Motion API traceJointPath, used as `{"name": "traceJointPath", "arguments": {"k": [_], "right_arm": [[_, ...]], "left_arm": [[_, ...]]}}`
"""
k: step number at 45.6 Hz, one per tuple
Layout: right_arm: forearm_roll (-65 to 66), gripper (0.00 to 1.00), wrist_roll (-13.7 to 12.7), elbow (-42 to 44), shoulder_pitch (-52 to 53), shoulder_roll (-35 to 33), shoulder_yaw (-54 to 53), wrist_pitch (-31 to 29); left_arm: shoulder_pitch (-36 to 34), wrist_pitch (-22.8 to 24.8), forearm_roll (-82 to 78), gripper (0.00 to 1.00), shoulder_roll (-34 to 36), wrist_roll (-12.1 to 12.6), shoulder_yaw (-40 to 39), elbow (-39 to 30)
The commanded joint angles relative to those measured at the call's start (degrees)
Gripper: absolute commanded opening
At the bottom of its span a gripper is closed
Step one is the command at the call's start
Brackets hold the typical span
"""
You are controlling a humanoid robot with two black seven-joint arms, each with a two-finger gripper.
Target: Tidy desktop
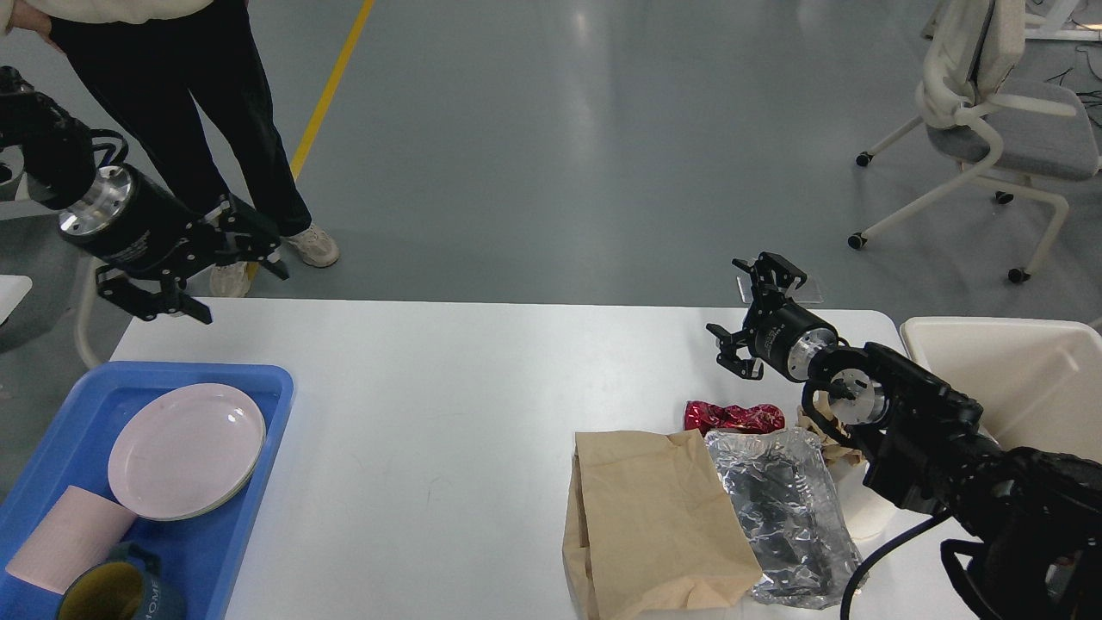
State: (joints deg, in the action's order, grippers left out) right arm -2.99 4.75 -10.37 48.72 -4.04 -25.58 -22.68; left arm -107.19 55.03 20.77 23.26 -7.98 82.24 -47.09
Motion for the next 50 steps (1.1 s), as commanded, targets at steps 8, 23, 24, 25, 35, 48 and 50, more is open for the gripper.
{"name": "traceJointPath", "arguments": {"k": [8, 23, 24, 25, 35, 48, 50], "right_arm": [[0.00, 1.00, 0.00, 0.00, -0.02, 0.00, -0.08, 0.00], [0.00, 1.00, 0.00, 0.00, 0.06, 0.00, 0.01, 0.00], [0.00, 1.00, 0.00, 0.00, 0.06, 0.00, -0.08, 0.00], [0.00, 1.00, 0.00, 0.00, -0.02, 0.00, 0.01, 0.00], [0.00, 1.00, 0.00, 0.00, 0.06, 0.00, 0.01, 0.00], [0.00, 1.00, 0.00, 0.00, -0.02, 0.00, -0.08, 0.00], [0.00, 1.00, 0.00, 0.00, 0.06, 0.00, 0.01, 0.00]], "left_arm": [[8.13, -0.03, 2.43, 0.96, 7.15, 0.69, -34.57, 17.54], [17.27, -0.03, 2.08, 0.97, 7.94, 12.64, -70.35, 33.63], [17.71, -0.03, 1.91, 0.97, 7.94, 13.25, -72.81, 34.16], [18.15, -0.03, 1.82, 0.97, 7.94, 13.78, -75.10, 34.60], [22.54, -2.56, 1.99, 0.97, 7.77, 14.67, -84.35, 35.04], [35.11, -6.24, 1.90, 0.97, 4.70, 8.07, -95.86, 35.13], [36.17, -8.70, 1.91, 0.97, 3.12, 8.25, -97.18, 35.13]]}}
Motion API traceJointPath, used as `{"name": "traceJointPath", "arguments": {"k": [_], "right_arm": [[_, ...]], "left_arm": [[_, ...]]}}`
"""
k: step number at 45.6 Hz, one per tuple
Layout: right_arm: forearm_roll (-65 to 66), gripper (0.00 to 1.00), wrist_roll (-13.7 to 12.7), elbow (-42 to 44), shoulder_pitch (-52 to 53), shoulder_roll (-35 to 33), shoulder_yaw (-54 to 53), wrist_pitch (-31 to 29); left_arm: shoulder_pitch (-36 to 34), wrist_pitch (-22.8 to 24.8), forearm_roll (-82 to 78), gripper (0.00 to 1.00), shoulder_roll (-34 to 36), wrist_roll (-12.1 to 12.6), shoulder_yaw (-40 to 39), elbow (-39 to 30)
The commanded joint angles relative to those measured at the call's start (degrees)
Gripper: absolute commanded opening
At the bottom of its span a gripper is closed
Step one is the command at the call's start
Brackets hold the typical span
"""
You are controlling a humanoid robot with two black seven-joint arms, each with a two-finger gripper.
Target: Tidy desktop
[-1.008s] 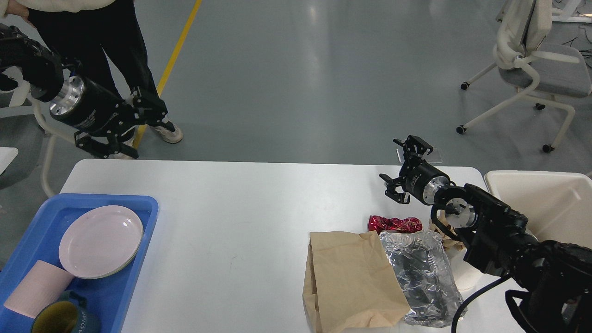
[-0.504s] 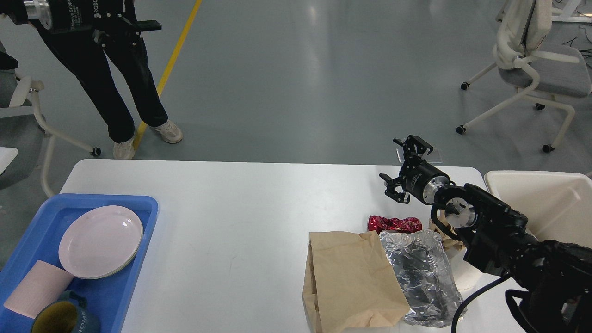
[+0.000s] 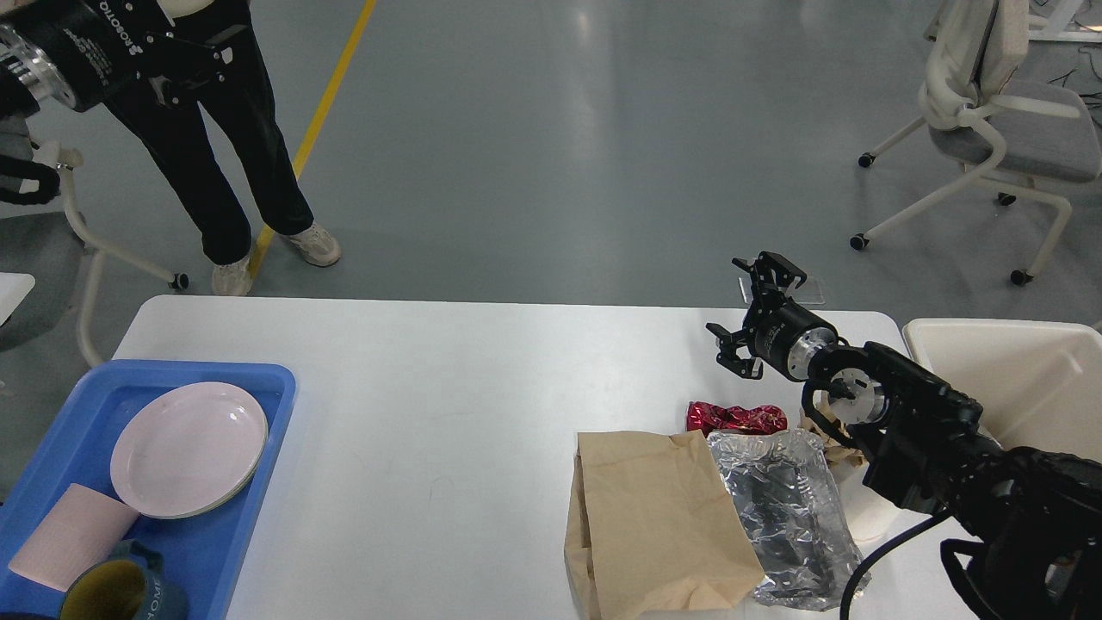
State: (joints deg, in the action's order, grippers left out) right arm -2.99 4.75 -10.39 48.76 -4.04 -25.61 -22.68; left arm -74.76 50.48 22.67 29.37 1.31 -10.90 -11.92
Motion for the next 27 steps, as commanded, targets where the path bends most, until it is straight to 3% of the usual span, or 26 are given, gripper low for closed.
{"name": "traceJointPath", "arguments": {"k": [1, 7, 8, 11, 27], "right_arm": [[0.00, 1.00, 0.00, -0.07, -0.07, 0.00, 0.03, 0.00], [0.00, 1.00, 0.00, 0.02, 0.02, 0.00, -0.05, 0.00], [0.00, 1.00, 0.00, 0.02, 0.02, 0.00, 0.03, 0.00], [0.00, 1.00, 0.00, 0.02, 0.02, 0.00, 0.03, 0.00], [0.00, 1.00, 0.00, 0.02, 0.02, 0.00, 0.03, 0.00]], "left_arm": [[4.01, -5.64, 0.27, 0.97, -3.96, -1.05, -4.82, -0.03], [4.36, -16.27, 0.36, 0.97, -8.79, -1.84, -13.69, -0.03], [4.71, -19.94, -0.07, 0.97, -10.02, -2.27, -16.06, 0.06], [5.59, -22.96, -0.51, 0.97, -10.99, -2.54, -16.61, -0.03], [8.31, -23.15, -3.15, 0.97, -15.04, -2.54, -16.87, -0.03]]}}
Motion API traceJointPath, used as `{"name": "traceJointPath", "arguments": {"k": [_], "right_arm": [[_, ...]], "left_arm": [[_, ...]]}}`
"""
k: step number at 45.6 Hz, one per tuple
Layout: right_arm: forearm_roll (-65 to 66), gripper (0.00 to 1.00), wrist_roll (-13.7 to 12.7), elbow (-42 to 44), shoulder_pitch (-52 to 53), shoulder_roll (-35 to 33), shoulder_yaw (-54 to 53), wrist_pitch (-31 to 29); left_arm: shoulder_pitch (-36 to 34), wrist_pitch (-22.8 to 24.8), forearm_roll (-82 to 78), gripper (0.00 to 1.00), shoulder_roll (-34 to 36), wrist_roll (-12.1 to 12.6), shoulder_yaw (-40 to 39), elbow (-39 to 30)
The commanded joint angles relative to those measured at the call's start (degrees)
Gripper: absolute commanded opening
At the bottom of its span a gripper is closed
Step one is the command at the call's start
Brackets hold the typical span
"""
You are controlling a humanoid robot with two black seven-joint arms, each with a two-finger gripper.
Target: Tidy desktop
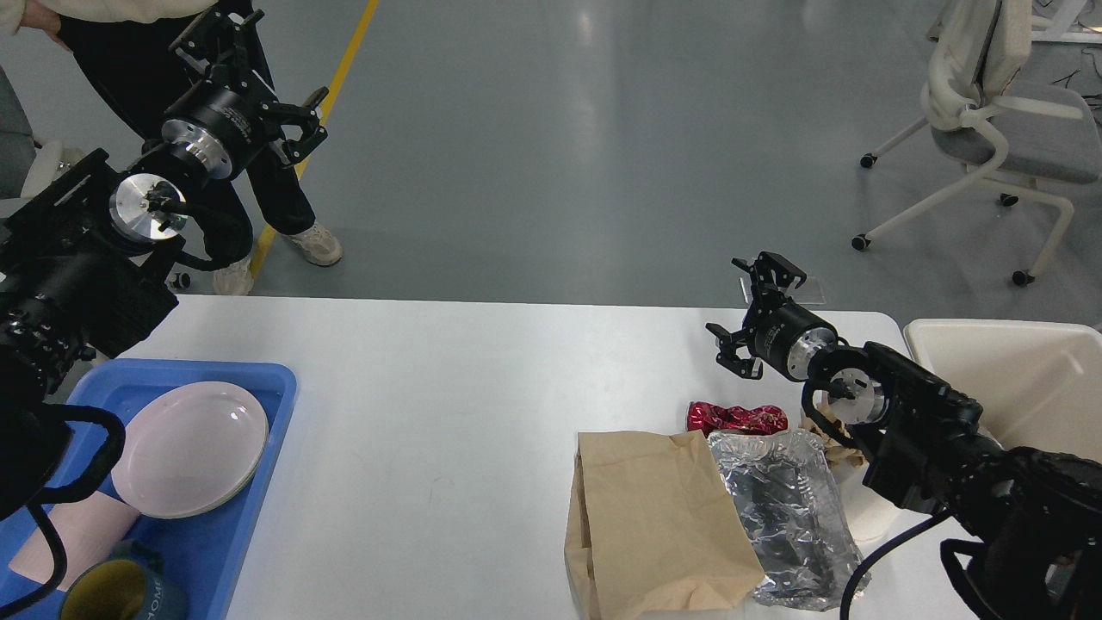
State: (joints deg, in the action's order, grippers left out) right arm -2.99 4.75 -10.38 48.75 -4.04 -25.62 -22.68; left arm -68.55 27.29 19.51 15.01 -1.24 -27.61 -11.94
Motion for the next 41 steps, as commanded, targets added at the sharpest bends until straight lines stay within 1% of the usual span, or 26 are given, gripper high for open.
{"name": "traceJointPath", "arguments": {"k": [1, 7, 12, 17, 22, 24, 31, 36, 41], "right_arm": [[0.00, 1.00, 0.00, -0.08, 0.03, 0.00, -0.04, 0.00], [0.00, 1.00, 0.00, 0.01, -0.06, 0.00, -0.04, 0.00], [0.00, 1.00, 0.00, 0.01, 0.03, 0.00, -0.04, 0.00], [0.00, 1.00, 0.00, 0.01, 0.03, 0.00, -0.04, 0.00], [0.00, 1.00, 0.00, -0.08, -0.06, 0.00, 0.04, 0.00], [0.00, 1.00, 0.00, 0.01, 0.03, 0.00, -0.04, 0.00], [0.00, 1.00, 0.00, 0.01, 0.03, 0.00, -0.04, 0.00], [0.00, 1.00, 0.00, 0.01, 0.03, 0.00, 0.04, 0.00], [0.00, 1.00, 0.00, 0.01, 0.03, 0.00, -0.04, 0.00]], "left_arm": [[2.63, -0.04, -0.09, 0.97, -0.69, 0.01, -0.17, -0.01], [5.97, 0.05, -0.09, 0.97, -0.78, 0.01, -0.17, -0.01], [10.27, 0.05, -0.09, 0.97, -1.04, 0.01, -0.69, -0.01], [14.32, 0.05, 0.00, 0.97, -3.41, 0.09, -0.70, -0.01], [18.62, 0.13, 0.00, 0.97, -4.38, 0.09, -0.78, -0.10], [19.86, 0.40, 0.09, 0.97, -4.55, -0.52, -0.96, -0.10], [20.83, 2.86, 0.00, 0.97, -4.47, -6.75, -0.87, -0.10], [22.50, 5.58, 0.09, 0.97, -4.29, -12.64, -0.87, -0.10], [23.81, 7.16, 0.09, 0.97, -4.29, -19.84, -0.78, -0.10]]}}
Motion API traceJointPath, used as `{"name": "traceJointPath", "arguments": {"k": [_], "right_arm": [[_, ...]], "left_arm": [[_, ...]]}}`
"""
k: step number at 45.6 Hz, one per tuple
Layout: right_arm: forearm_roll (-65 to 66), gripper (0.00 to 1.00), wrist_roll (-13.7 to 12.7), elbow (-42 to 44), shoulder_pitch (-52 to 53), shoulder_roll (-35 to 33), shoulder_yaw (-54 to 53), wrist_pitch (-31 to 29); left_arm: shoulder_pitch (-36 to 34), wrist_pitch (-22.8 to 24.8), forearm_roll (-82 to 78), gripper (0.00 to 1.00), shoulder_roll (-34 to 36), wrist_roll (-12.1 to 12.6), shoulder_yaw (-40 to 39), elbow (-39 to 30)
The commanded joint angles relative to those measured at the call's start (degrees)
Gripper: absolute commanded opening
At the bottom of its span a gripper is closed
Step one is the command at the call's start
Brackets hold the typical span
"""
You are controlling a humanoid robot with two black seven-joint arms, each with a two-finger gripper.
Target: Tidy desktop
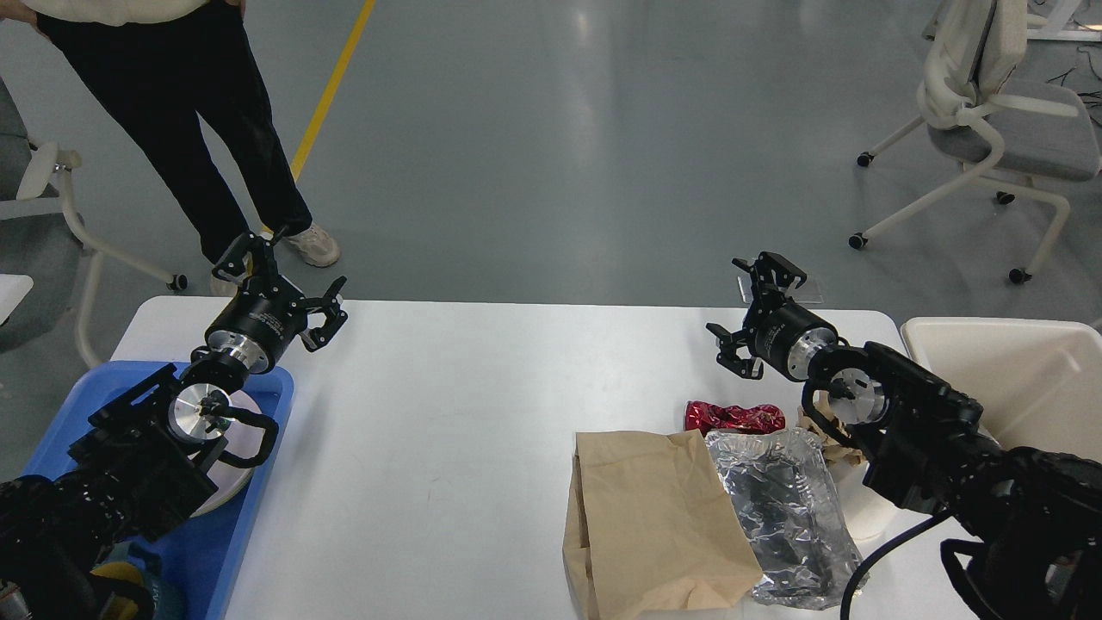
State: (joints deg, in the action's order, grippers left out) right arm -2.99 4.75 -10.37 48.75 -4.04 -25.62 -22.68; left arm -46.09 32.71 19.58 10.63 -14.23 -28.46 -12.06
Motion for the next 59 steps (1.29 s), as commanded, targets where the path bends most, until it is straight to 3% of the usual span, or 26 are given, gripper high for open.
{"name": "traceJointPath", "arguments": {"k": [1, 6, 59], "right_arm": [[0.00, 1.00, 0.00, 0.00, 0.02, 0.00, 0.04, 0.00], [0.00, 1.00, 0.00, 0.00, 0.02, 0.00, 0.04, 0.00], [0.00, 1.00, 0.00, 0.00, 0.02, 0.00, 0.04, 0.00]], "left_arm": [[1.53, 1.75, 0.02, 0.97, 0.10, -7.90, 0.07, 0.02], [1.61, 1.83, -0.07, 0.97, 0.10, -9.93, 0.16, 0.02], [1.79, 1.92, -0.07, 0.97, 0.01, -10.20, -0.02, 0.02]]}}
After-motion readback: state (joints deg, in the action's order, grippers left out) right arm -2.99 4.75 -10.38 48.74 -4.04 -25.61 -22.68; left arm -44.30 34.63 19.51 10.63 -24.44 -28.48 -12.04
